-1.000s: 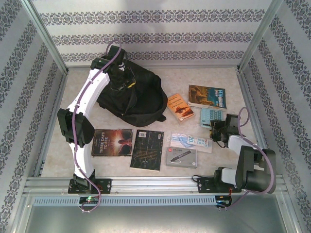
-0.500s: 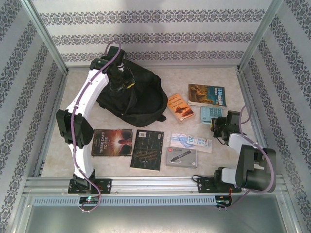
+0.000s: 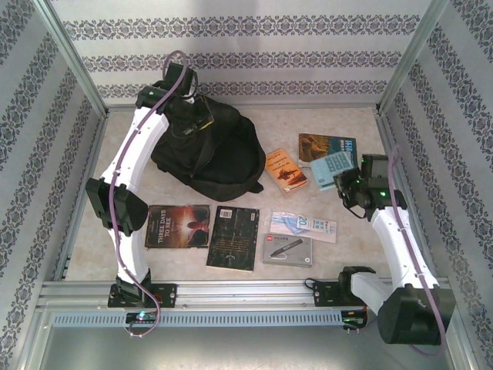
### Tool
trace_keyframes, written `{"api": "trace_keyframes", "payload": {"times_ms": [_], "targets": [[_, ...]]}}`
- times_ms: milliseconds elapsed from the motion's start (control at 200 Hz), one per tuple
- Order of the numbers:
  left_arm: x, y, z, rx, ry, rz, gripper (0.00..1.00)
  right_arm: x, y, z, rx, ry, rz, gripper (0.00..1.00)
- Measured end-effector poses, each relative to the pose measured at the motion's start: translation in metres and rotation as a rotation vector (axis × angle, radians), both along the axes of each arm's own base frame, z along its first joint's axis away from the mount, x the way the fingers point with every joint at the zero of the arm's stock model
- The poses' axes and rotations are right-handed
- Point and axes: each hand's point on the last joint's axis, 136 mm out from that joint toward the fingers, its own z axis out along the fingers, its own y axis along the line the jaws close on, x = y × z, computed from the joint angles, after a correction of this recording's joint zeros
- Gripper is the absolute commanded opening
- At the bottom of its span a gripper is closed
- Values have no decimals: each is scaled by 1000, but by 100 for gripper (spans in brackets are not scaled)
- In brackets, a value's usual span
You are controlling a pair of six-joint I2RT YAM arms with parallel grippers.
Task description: Pack the student bag
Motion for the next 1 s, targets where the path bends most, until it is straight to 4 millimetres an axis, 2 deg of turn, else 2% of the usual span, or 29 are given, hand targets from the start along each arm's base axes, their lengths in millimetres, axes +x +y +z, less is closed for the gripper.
{"api": "trace_keyframes", "payload": {"times_ms": [110,265,335,410,490,595,784,999], "targets": [[0,-2,12,-10,-30,-16,0,19,41,37,-51,-79,206,0],[-4,-5,32,-24,-67,-49,0,50,112,86,-63,-164,490,0],[-5,-6,46,-30,-96,-60,0,63,144,101,-47,-184,597,0],[-6,-8,60,-46,-131,-73,0,74,177,106,-29,-183,699,0],[-8,-10,66,-59,-143,-90,0,81,209,98,-21,-141,790,0],[-11,-15,68,-84,-140,-116,0,84,234,76,-13,-65,860,0],[-17,-26,71,-143,-137,-164,0,94,247,37,15,72,879,0],[-22,-35,65,-203,-131,-185,0,109,262,13,92,129,853,0]]}}
